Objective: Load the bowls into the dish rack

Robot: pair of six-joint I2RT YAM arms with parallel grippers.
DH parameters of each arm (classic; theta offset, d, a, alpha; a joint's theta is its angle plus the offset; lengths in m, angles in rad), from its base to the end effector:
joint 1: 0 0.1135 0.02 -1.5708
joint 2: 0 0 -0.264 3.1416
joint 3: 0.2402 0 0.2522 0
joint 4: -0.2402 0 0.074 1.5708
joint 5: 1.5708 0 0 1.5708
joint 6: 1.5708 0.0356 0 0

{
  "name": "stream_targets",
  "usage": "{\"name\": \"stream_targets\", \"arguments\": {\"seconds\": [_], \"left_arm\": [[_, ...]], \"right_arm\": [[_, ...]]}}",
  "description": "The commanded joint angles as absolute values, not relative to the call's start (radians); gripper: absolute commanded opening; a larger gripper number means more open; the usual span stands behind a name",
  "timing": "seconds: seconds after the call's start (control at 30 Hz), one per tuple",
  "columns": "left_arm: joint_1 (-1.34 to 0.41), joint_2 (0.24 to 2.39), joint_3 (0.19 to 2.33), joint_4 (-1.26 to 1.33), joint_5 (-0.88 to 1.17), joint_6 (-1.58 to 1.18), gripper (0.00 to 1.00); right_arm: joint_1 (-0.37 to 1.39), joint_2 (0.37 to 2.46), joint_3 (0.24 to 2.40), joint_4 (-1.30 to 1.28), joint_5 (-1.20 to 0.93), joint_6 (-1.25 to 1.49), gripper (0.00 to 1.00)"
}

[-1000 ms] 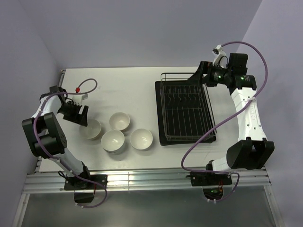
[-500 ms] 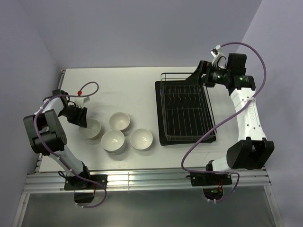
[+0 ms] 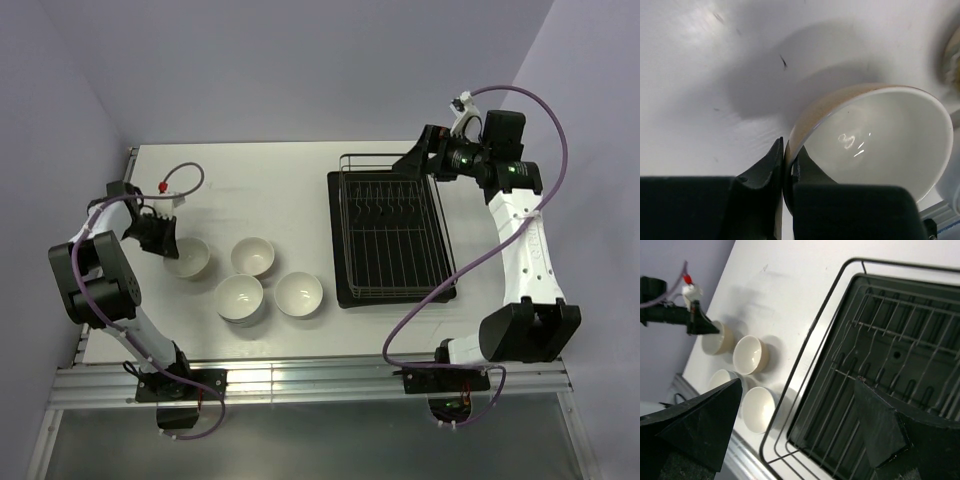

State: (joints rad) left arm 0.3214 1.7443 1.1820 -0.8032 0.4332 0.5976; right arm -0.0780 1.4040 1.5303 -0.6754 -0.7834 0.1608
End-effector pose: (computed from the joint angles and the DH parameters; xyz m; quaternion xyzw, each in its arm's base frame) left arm 0.3145 0.0890 0.1896 0.1556 0.9592 -0.1472 0.1845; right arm 0.2973 0.0020 0.4124 -0.0893 0.8228 0.3514 0.4377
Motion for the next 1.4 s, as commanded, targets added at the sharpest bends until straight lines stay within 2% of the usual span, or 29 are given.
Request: {"name": "stream_targets", "arguments": {"seconds": [0.0, 0.17, 0.3, 0.6, 0.8, 0.97, 1.1, 1.13, 1.2, 1.37], "left_arm": [[0.327, 1.649, 1.334, -0.841, 0.546, 0.517, 0.0], [0.311, 1.53, 1.52, -0.769, 0.638, 0.329, 0.0], [0.175, 1.464, 1.612, -0.66, 0.493, 0.174, 0.0], [-0.119, 1.39, 1.704, -0.404, 0.319, -0.054, 0.0], [-0.316, 1.322, 1.597, -0.206, 0.089, -0.017, 0.0], [-0.516, 1.342, 1.578, -0.123, -0.092, 0.054, 0.0], [-0.566, 1.315, 1.481, -0.01, 0.012, 0.075, 0.0], [-0.593, 1.299, 1.439, 0.117, 0.015, 0.122, 0.0], [-0.639, 1.263, 1.329, 0.219, 0.005, 0.19, 0.0], [-0.79, 1.235, 1.206, 0.411, 0.005, 0.386, 0.0]], "right_arm": [[-0.071, 1.321, 1.592, -0.609, -0.759, 0.078, 1.0], [-0.071, 1.373, 1.753, -0.75, -0.807, -0.072, 1.0], [-0.071, 1.422, 1.894, -0.85, -0.874, -0.08, 1.0], [-0.071, 1.373, 1.91, -0.743, -1.002, -0.072, 0.98], [-0.057, 1.341, 1.83, -0.652, -1.031, 0.049, 0.91], [-0.005, 1.273, 1.756, -0.589, -0.907, 0.058, 0.88], [0.08, 1.292, 1.83, -0.737, -0.928, -0.18, 0.98], [0.095, 1.319, 1.885, -0.771, -0.94, -0.216, 1.0], [0.101, 1.356, 1.951, -0.892, -0.974, -0.306, 1.0], [0.133, 1.457, 2.126, -1.173, -1.005, -0.478, 1.0]]}}
